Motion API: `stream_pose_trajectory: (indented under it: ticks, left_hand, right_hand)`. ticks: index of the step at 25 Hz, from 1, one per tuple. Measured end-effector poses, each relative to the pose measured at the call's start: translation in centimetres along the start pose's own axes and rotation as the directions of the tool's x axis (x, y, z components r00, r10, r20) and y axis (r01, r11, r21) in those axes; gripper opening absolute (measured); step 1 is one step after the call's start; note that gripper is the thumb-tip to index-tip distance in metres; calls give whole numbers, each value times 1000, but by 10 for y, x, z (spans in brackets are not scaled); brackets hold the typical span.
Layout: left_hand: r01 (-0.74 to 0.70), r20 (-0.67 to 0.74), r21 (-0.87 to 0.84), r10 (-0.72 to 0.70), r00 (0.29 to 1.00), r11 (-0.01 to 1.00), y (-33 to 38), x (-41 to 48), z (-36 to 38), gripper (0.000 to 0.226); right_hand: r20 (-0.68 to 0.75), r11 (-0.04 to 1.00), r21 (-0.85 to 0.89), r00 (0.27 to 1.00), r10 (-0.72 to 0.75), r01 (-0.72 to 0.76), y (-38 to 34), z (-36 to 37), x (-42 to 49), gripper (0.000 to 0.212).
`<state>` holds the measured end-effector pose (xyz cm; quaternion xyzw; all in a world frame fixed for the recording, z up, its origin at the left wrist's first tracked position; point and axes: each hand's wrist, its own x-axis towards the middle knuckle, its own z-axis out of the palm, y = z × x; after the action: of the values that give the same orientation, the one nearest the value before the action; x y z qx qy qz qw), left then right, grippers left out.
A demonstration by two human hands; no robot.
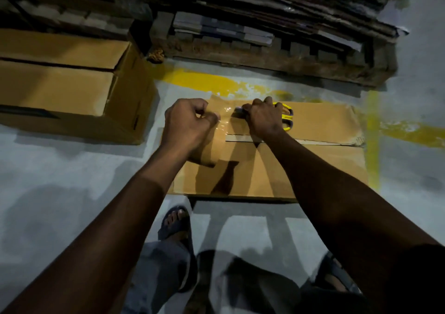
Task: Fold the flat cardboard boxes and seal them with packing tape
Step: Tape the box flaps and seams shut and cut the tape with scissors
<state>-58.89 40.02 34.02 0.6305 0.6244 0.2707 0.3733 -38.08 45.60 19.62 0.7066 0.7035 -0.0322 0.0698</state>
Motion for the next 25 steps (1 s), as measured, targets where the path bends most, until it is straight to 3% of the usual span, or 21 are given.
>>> stream_pose_trajectory:
  ticks: [4,7,10,12,17,22,25]
  left_hand:
    - [-1,42,-9,1,999,1000,-15,-5,-9,30]
    - [-74,-8,13,74,997,997,-10,-15,-14,22]
    - [-86,-94,72,92,991,994,-5,-16,-13,18]
    - [-46,-152,-10,44,987,999,-6,-13,-13,24]
    - [72,-206,-279,-133,970,957,-25,6,-19,40]
    - [49,-208,-287,-112,972,957,-54,31,-13,37]
    - [90,-207,-382,-180,962,920,-98,42,5,31]
  right_hand:
    - [-6,997,70,1000,-8,8,-9,23,9,47]
    - [-84,968,247,996,-26,46,-7,17,-7,57]
    - [-202,804,552,971,-131,223,-12,-6,-45,66]
    - [-230,668,685,956,-180,291,-28,-19,-77,70]
    - [-259,499,832,965,-38,243,-61,-47,-108,72]
    - [-118,259,963,984,135,79,-92,-38,-87,74]
    - [-161,238,968,933,321,85,-108,-15,-61,58]
